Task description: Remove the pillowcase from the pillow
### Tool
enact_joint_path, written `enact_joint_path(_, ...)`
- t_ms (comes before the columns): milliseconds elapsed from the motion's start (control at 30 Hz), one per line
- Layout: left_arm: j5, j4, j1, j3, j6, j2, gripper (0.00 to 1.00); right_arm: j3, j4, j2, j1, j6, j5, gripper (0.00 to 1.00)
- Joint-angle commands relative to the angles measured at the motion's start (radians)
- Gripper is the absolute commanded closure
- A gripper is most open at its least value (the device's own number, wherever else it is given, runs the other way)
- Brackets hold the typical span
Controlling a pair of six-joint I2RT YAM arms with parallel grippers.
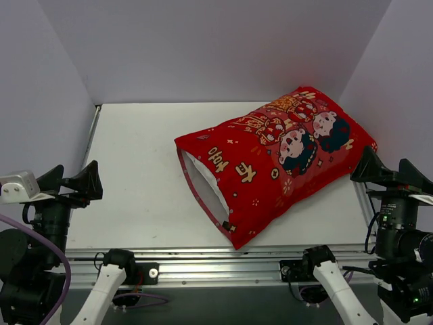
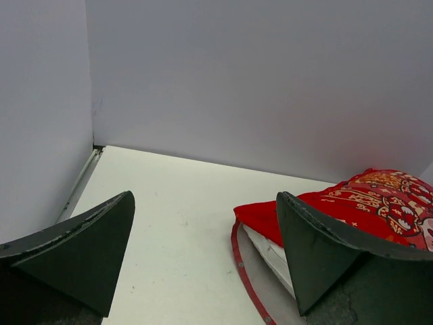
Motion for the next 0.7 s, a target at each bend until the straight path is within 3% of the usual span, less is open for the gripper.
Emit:
enact_joint_path(0,0.012,0.043,-0.003,-0.01,-0.014,0.02,0.06,-0.004,0.018,0.046,0.005,0.002,-0.014,0.0)
enact_joint_path(333,0.063,-0.03,-0.003,-0.058,-0.035,0.128,0.06,-0.037,-0.091,0.262,0.005,0.143,-0.126,0.0)
enact_joint_path(567,0.13,0.019,-0.003,-0.195,-0.055,0.255,0.06,-0.052,-0.221,0.639,0.005,0.337,-0.087,0.0)
enact_joint_path(667,0.126,0.056,-0.003,-0.243,-0.065,0.331,0.06,-0.046,-0.191,0.774,0.005,0.419,-0.047,0.0)
